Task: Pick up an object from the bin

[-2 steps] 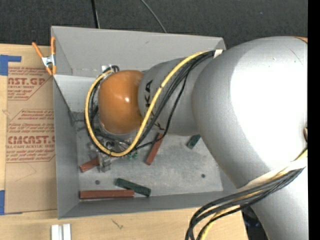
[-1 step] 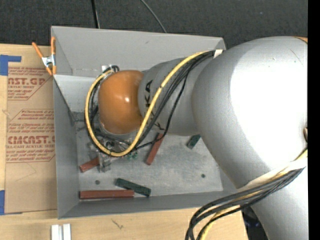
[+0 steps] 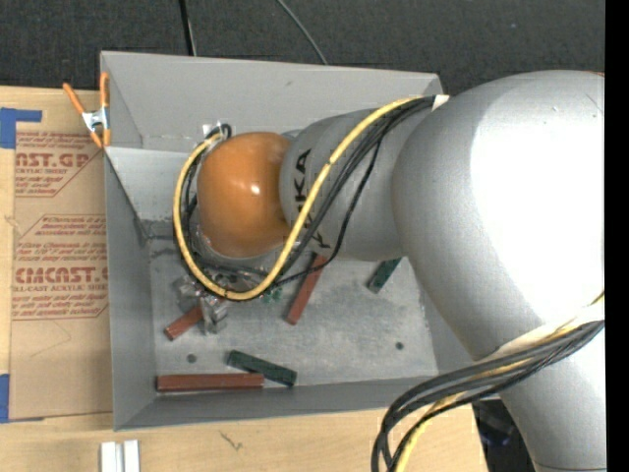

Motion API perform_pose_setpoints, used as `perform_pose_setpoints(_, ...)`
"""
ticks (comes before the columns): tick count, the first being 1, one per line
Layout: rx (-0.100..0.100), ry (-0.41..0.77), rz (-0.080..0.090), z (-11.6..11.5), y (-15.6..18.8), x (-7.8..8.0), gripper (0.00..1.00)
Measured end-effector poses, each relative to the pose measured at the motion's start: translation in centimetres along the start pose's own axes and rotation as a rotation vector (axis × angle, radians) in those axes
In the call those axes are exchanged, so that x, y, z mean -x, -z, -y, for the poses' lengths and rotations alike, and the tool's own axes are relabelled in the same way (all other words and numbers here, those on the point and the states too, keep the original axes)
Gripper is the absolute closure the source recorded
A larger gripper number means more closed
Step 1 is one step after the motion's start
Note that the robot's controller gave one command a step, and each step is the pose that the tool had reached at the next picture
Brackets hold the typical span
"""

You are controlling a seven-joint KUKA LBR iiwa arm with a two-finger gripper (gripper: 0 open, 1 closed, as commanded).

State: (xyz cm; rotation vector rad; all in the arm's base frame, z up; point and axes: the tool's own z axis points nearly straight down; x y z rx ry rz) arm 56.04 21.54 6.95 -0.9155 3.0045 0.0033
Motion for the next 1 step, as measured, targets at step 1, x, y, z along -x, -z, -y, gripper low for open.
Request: perform_pose_setpoints(1, -0.001, 0.155, 0.003, 1.02, 13.85, -1.55, 1.00)
